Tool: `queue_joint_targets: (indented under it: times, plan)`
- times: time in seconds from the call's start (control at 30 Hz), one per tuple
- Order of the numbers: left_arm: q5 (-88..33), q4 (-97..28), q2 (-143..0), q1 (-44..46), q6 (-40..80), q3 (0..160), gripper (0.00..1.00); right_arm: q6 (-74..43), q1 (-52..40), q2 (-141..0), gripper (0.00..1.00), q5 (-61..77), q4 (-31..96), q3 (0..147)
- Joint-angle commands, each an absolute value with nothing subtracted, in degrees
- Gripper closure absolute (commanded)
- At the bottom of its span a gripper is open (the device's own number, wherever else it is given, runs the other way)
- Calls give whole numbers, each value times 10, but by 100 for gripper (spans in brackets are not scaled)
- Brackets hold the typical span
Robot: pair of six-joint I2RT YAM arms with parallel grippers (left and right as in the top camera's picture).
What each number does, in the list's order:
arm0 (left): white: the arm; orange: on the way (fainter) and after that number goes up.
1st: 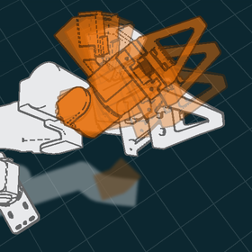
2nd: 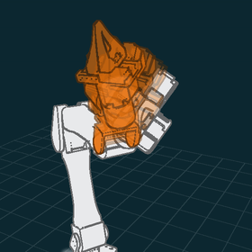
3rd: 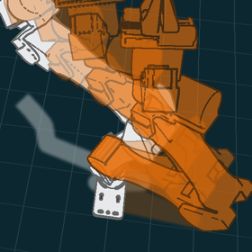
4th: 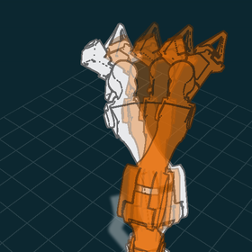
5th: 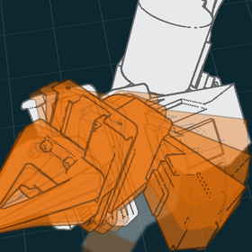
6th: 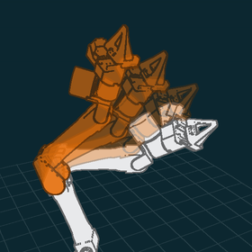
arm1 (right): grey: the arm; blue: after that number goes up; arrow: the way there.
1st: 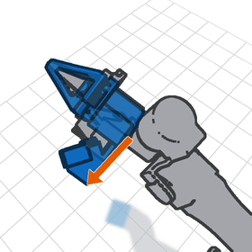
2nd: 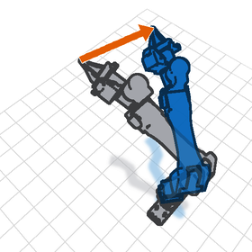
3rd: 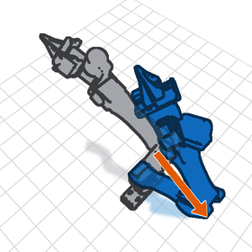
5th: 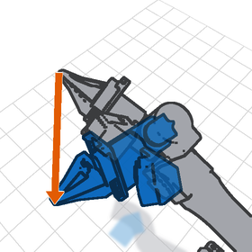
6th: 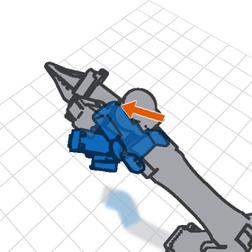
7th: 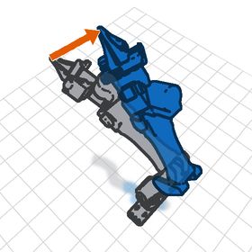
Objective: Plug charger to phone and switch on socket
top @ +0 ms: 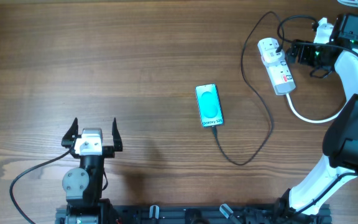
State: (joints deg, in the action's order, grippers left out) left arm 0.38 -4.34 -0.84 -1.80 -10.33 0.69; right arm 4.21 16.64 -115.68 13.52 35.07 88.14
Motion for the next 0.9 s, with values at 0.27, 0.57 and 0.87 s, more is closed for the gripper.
queue_joint_targets:
  times: [0.27,0.57,0.87]
  plan:
    - [7,-42,-2,-22,-96,3,0,44,163,-1147,0,144,347,877]
    - [7,-42,-2,-22,-96,3,0,44,156,-980,0,144,347,877]
    - [7,-42,-2,-22,-96,3,0,44,153,-868,0,144,348,877]
